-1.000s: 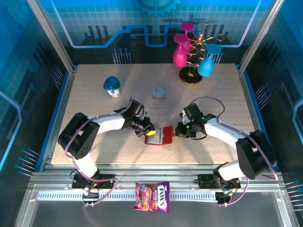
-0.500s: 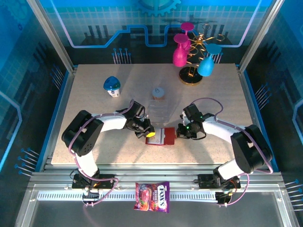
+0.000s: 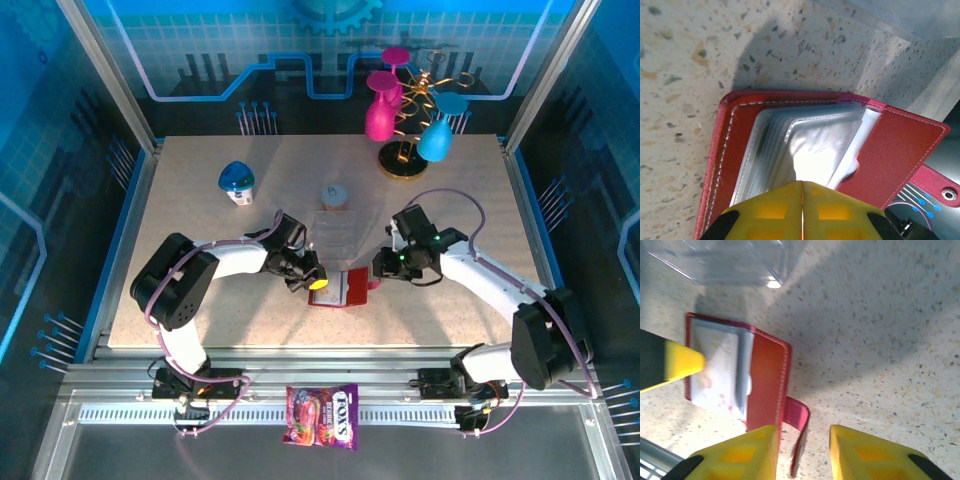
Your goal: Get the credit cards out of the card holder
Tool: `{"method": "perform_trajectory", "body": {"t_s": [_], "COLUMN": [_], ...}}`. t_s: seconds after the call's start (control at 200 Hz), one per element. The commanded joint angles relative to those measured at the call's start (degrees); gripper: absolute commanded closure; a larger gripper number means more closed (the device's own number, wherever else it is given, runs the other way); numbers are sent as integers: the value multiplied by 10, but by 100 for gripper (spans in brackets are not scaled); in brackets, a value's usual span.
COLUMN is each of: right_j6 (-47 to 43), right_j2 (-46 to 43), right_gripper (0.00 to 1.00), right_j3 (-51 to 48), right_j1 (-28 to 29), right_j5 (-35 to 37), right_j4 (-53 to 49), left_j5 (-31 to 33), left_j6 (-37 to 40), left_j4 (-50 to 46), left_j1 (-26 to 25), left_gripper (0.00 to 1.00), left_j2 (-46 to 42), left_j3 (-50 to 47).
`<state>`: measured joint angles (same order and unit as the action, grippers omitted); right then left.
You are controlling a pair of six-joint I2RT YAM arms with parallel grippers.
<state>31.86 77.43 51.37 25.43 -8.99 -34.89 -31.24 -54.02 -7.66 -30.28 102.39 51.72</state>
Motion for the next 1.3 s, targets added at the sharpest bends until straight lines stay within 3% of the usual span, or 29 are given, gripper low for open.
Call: {"method": "perform_trajectory", "body": {"t_s": [0.0,0.095,0.235,0.415,0.575,0.865,1.296], "right_j6": [-1,5,46,66,59,26,7], "right_j2": [-20,-33,-11,46,92,138,184], "right_gripper": [65,65,65,67,69,71,76], "right_j3": [34,35,9,-7,-30,-37,-52], "right_j1": [0,9,16,41,44,40,15], "right_j5": [0,-33,-139,-180,-181,-105,-104], "right_j4": [-41,-15,70,129,133,129,176], "left_j5": [7,8,8,10,12,19,20], "left_j6": [-2,-2,-3,-5,-3,-4,-18], "left_j4": [-9,-12,-10,-10,-18,-25,3], "left_j1": [-4,-4,-4,-3,-4,-4,-3], "left_gripper": [91,91,91,92,92,92,92], "left_j2": [-3,-5,-1,0,-5,-17,-26], "left_j3": [7,8,8,10,10,6,-17]}}
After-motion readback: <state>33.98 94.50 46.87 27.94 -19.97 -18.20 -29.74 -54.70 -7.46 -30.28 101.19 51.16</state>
